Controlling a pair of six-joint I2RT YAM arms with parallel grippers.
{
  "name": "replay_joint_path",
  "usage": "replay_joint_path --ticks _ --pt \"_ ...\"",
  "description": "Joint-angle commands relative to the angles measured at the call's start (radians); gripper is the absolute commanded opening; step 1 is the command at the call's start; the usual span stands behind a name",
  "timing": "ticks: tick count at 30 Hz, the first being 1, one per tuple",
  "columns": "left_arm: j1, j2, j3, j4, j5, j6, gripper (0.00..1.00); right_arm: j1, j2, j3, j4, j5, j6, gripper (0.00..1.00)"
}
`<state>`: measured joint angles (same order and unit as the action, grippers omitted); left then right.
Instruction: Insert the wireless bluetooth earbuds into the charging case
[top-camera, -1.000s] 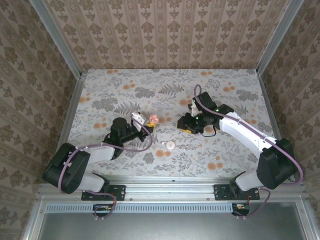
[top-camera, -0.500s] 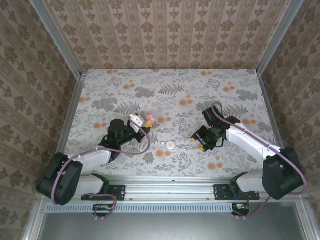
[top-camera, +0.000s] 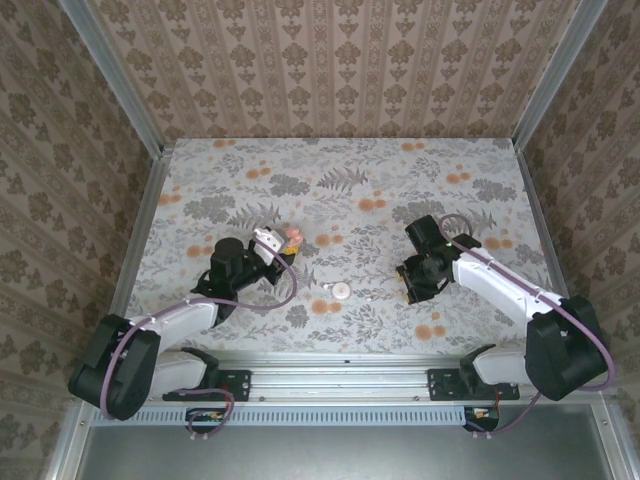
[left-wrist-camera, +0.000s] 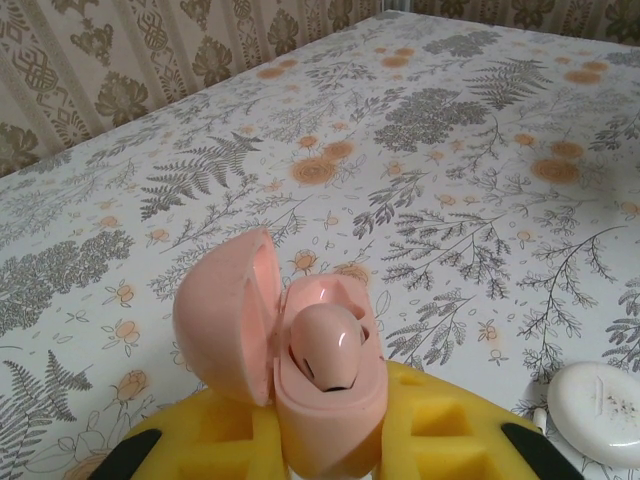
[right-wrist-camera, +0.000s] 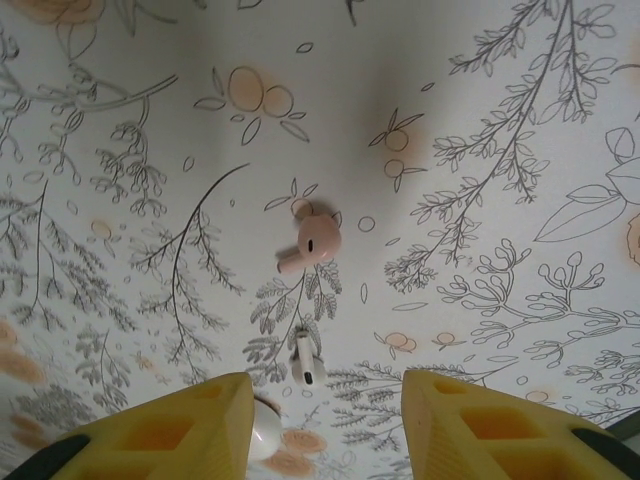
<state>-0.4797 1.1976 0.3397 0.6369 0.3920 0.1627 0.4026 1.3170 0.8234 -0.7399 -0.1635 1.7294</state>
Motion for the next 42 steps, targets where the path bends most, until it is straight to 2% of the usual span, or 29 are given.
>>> replay_joint_path --ticks 1,15,21,42 --pt "0.01 -0.013 -0.008 0.0 0.01 0.026 0.12 -0.005 0.045 0.022 -0.02 0.017 0.08 0.45" --pt "0.01 -0.037 0.0 -0.046 -0.01 0.037 0.12 -0.008 0.271 0.115 0.009 -0.07 0.063 0.45" --pt "0.013 -0.014 0.012 -0.049 -0.01 0.036 0.13 -0.013 0.297 0.095 0.046 -0.079 0.097 0.45" --pt "0.015 0.11 0.064 -0.008 0.065 0.005 0.12 -0.067 0.34 0.096 0.019 -0.08 0.058 0.41"
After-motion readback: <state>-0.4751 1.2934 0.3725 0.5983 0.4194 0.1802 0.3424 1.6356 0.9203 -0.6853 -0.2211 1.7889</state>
